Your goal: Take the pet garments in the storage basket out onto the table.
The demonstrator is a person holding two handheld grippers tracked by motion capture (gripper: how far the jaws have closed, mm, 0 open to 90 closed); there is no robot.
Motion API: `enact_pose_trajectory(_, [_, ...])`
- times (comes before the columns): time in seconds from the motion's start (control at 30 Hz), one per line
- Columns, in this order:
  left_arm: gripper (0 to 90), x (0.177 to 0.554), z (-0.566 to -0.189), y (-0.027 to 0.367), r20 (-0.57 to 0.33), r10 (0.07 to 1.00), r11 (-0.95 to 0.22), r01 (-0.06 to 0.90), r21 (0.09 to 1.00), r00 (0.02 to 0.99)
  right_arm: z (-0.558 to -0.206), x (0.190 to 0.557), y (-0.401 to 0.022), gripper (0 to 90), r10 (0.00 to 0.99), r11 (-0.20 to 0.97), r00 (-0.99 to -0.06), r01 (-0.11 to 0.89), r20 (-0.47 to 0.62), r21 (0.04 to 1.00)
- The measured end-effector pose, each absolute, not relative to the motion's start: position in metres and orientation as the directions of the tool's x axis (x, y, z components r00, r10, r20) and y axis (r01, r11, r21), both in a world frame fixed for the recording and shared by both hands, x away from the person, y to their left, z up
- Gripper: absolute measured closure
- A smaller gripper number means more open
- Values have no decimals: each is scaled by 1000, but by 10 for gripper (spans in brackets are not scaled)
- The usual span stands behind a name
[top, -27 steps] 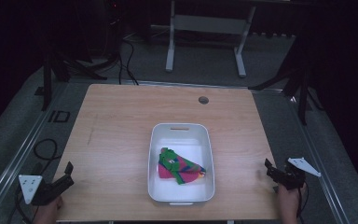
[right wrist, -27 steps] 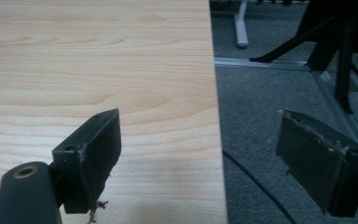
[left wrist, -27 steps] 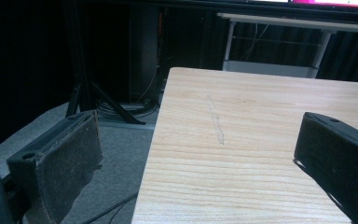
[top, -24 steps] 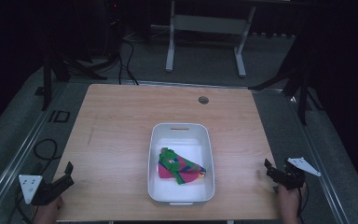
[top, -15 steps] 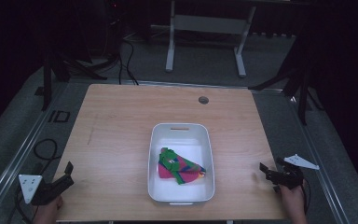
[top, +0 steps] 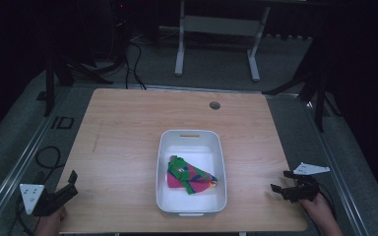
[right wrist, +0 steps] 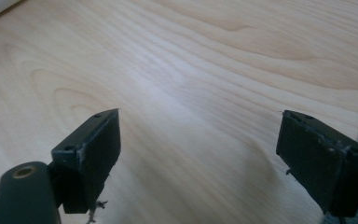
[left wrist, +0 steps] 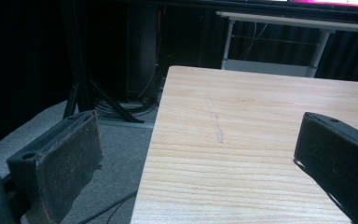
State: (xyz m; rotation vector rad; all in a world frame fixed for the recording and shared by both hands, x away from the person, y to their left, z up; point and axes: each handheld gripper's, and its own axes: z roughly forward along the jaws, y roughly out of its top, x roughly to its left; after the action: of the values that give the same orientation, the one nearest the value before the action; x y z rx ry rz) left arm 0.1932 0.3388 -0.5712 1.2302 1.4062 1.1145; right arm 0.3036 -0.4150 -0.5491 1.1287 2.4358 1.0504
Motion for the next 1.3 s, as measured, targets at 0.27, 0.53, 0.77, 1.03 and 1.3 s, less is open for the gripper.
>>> enact_pose_trajectory(0.27, [12, 193, -571, 339, -79, 995, 88, 151, 985, -65, -539, 305, -396, 133, 652, 517, -750, 544, 107, 660])
enact_pose_trajectory(0.53, [12, 193, -571, 339, -77, 995, 86, 153, 985, -63, -524, 308, -378, 133, 584, 580, -805, 503, 103, 641])
enact_pose_trajectory(0.77, [12, 193, -571, 339, -78, 995, 87, 151, 985, -63, -504, 303, -357, 140, 513, 623, -854, 437, 83, 648])
enact_pose_trajectory(1.03, [12, 193, -571, 339, -78, 995, 86, 151, 985, -64, -482, 304, -333, 137, 470, 639, -877, 413, 95, 649])
enact_pose_trajectory(1.3, [12, 193, -571, 339, -79, 995, 88, 151, 985, -62, -458, 310, -301, 139, 398, 664, -915, 336, 64, 668])
